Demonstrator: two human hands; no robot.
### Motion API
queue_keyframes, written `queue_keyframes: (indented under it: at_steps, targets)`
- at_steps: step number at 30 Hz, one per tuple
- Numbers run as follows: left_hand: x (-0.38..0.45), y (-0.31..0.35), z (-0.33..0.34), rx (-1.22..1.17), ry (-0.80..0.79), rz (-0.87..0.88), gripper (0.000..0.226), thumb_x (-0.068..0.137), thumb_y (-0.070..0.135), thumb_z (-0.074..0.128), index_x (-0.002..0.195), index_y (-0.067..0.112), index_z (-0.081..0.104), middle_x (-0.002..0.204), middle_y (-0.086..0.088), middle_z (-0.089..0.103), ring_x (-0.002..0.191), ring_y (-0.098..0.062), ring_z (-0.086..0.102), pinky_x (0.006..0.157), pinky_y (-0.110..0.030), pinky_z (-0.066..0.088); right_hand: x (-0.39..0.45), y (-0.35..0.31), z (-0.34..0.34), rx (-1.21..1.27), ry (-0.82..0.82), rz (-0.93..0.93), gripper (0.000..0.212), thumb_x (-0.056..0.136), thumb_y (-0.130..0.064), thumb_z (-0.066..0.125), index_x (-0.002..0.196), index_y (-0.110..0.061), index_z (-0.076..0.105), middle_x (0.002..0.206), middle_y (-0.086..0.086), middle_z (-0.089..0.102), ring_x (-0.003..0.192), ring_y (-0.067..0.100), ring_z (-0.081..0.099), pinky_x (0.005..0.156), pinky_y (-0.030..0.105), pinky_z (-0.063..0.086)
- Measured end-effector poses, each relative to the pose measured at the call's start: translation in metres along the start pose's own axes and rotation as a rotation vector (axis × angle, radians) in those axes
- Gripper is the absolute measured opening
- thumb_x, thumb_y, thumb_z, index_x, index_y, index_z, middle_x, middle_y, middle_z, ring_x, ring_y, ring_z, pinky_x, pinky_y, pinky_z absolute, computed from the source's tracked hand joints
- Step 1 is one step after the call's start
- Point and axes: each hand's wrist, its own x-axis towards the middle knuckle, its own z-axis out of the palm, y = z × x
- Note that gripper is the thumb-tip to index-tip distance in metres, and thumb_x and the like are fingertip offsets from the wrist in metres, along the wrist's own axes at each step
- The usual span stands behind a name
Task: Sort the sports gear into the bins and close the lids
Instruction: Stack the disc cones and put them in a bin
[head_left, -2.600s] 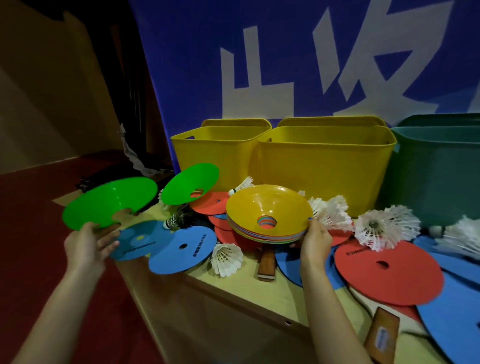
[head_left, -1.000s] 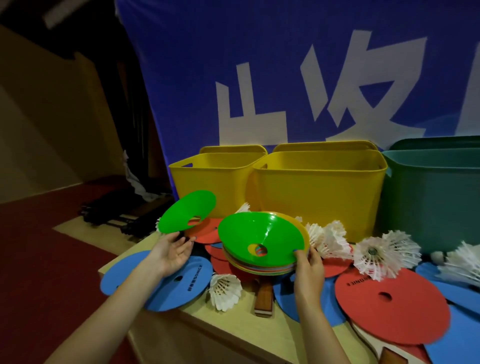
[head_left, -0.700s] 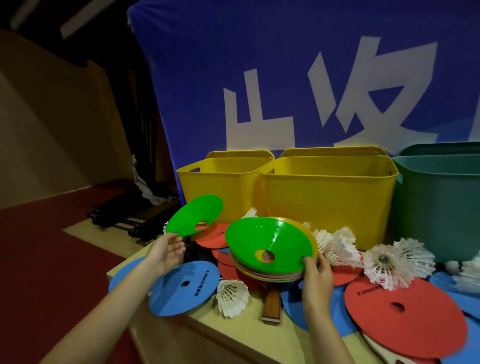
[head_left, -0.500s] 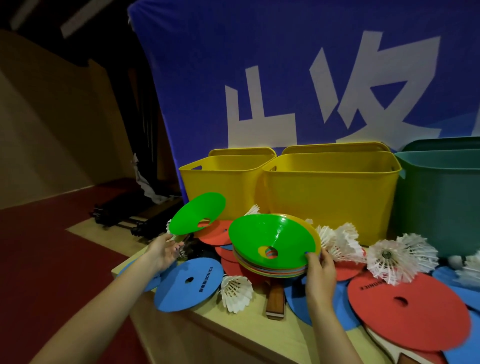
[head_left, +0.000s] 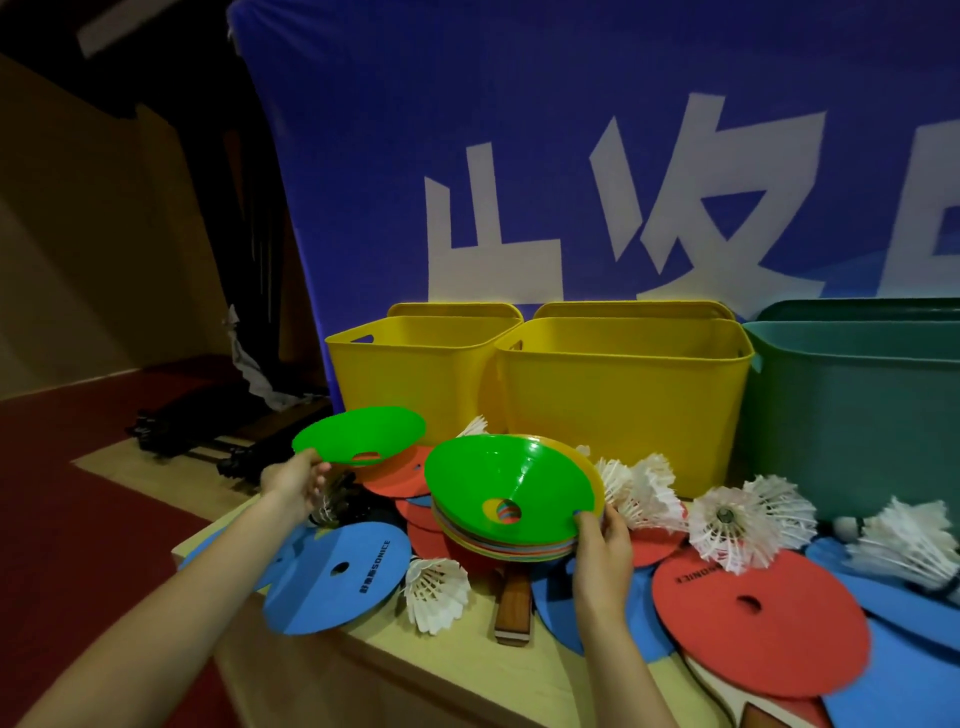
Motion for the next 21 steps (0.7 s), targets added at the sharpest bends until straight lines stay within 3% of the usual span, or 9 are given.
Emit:
queue_keyframes:
  at_steps: [6, 11, 16, 21]
  targets:
    - [-0.063, 0.034, 0.003, -0.073, -0.020, 0.223, 0.016, 0.084, 0.006, 0.055, 0.069, 0.010, 0.056, 0.057, 0.001, 0.051, 0.048, -0.009, 0.036, 0.043, -0.020, 0.032, 0.000, 0.000, 0.000, -0.004, 0.025, 0.002, 0.040, 0.090, -0.016, 0.052, 0.131, -0.011, 0.051, 0.124, 0.007, 0.058, 0.113, 0.025, 0.054, 0.089, 0.039, 0.045]
    - [-0.119, 0.043, 0.008, -0.033, -0.157, 0.403, 0.022, 0.086, 0.002, 0.051, 0.066, 0.008, 0.056, 0.042, 0.008, 0.049, 0.041, -0.006, 0.036, 0.043, -0.021, 0.028, 0.001, 0.000, 0.000, -0.020, 0.027, 0.014, 0.039, 0.090, -0.015, 0.052, 0.129, -0.010, 0.052, 0.123, 0.008, 0.059, 0.112, 0.025, 0.055, 0.092, 0.043, 0.046]
    - [-0.160, 0.043, 0.018, 0.025, -0.267, 0.635, 0.027, 0.088, -0.001, 0.047, 0.063, 0.006, 0.051, 0.042, 0.005, 0.052, 0.037, -0.004, 0.040, 0.037, -0.016, 0.034, 0.000, -0.002, 0.000, -0.029, 0.017, 0.019, 0.039, 0.091, -0.016, 0.052, 0.130, -0.011, 0.052, 0.123, 0.008, 0.059, 0.111, 0.024, 0.055, 0.091, 0.041, 0.046]
    - [-0.159, 0.019, 0.031, 0.125, -0.388, 0.580, 0.025, 0.090, -0.001, 0.048, 0.066, 0.005, 0.052, 0.046, 0.002, 0.053, 0.039, -0.008, 0.045, 0.039, -0.018, 0.037, -0.001, -0.002, -0.002, -0.055, 0.013, 0.020, 0.042, 0.092, -0.019, 0.052, 0.133, -0.011, 0.049, 0.127, 0.007, 0.057, 0.116, 0.024, 0.053, 0.094, 0.042, 0.045]
